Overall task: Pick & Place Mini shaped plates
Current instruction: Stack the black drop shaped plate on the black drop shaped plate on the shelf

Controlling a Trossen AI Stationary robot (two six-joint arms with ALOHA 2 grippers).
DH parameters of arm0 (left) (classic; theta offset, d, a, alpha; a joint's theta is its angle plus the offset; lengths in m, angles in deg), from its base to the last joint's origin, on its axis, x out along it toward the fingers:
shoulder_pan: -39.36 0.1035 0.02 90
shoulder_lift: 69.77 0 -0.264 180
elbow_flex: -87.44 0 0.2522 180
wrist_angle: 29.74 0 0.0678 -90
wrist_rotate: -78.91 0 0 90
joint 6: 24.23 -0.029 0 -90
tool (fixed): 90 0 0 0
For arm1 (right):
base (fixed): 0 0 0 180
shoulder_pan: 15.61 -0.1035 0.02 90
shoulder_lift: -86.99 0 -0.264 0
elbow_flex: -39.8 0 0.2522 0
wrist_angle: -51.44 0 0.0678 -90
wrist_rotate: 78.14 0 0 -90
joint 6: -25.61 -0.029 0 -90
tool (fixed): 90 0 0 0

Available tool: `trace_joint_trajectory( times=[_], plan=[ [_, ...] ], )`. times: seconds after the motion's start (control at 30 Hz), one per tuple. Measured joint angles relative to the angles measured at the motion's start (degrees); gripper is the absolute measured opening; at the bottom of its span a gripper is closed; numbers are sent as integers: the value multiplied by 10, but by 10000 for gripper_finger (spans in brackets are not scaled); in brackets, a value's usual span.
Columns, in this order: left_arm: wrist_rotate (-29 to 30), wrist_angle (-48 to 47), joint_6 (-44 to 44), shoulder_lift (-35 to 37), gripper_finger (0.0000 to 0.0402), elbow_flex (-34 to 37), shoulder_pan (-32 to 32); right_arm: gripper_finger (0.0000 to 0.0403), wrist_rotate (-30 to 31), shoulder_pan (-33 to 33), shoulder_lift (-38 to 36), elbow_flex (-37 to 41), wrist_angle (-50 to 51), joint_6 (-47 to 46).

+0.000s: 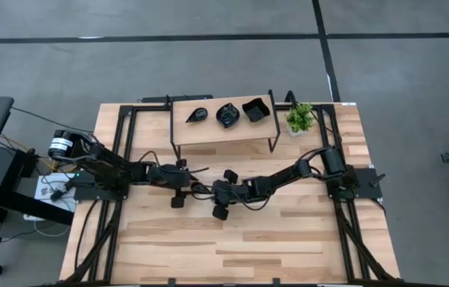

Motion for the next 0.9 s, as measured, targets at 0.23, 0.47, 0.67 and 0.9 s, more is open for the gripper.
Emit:
trace_joint_trajectory(
  times=[0.23,0.47,0.67,0.9],
  plan=[
    [0,-42,18,0,231,0,0,111,0,-1,0,0,0,0],
    [-8,-42,19,0,231,0,0,111,-2,0,0,0,0,0],
    [-24,-30,19,0,231,0,-9,111,-4,0,0,0,0,0],
    [-23,-9,19,0,231,0,-24,111,-4,0,0,0,-3,0]
  ],
)
